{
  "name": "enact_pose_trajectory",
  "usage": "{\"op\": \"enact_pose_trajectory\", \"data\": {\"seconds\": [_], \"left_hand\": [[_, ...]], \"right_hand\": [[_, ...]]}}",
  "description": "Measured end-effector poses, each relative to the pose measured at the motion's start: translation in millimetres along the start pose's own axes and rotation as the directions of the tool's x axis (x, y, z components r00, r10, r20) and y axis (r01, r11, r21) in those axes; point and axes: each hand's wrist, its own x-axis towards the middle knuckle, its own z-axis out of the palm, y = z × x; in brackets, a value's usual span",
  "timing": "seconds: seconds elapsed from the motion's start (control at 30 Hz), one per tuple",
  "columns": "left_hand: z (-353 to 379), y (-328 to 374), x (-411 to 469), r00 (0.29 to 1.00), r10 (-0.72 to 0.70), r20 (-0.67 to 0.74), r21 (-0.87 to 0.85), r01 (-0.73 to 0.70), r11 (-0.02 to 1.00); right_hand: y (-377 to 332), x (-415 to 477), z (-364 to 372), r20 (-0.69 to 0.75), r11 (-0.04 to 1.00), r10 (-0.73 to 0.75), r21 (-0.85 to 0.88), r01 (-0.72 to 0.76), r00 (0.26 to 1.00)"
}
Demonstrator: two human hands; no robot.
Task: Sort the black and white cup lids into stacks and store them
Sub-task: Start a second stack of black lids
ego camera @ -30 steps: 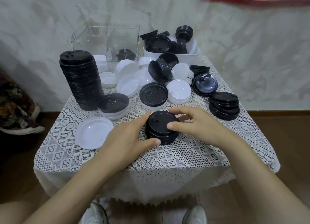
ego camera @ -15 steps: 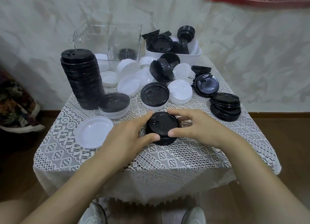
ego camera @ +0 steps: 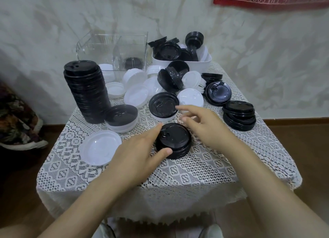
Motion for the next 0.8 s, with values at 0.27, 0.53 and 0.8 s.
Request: {"op": "enact_pose_trajectory", "data": {"seconds": [0.27, 0.53, 0.8], "left_hand": [[1.0, -3.2, 0.9, 1.0, 0.017, -0.011, 0.01, -0.017, 1.0], [0.3, -2.8, 1.8, 1.0, 0.005, -0.003, 0.005, -0.005, 1.0], [0.2, -1.4, 0.0, 1.0, -0.03, 0.004, -0.039, 0.03, 0.999]], "right_hand": [[-10.0, 25.8, 11.7, -0.028, 0.945, -0.086, -0.318, 0.072, 0.996], [-12.0, 13.1, -7.2, -0.148, 0.997, -0.055, -0.056, 0.048, 0.987], [-27.8, -18.7, -33.1, -0.147, 0.913, 0.04, 0.407, 0.024, 0.988]]}}
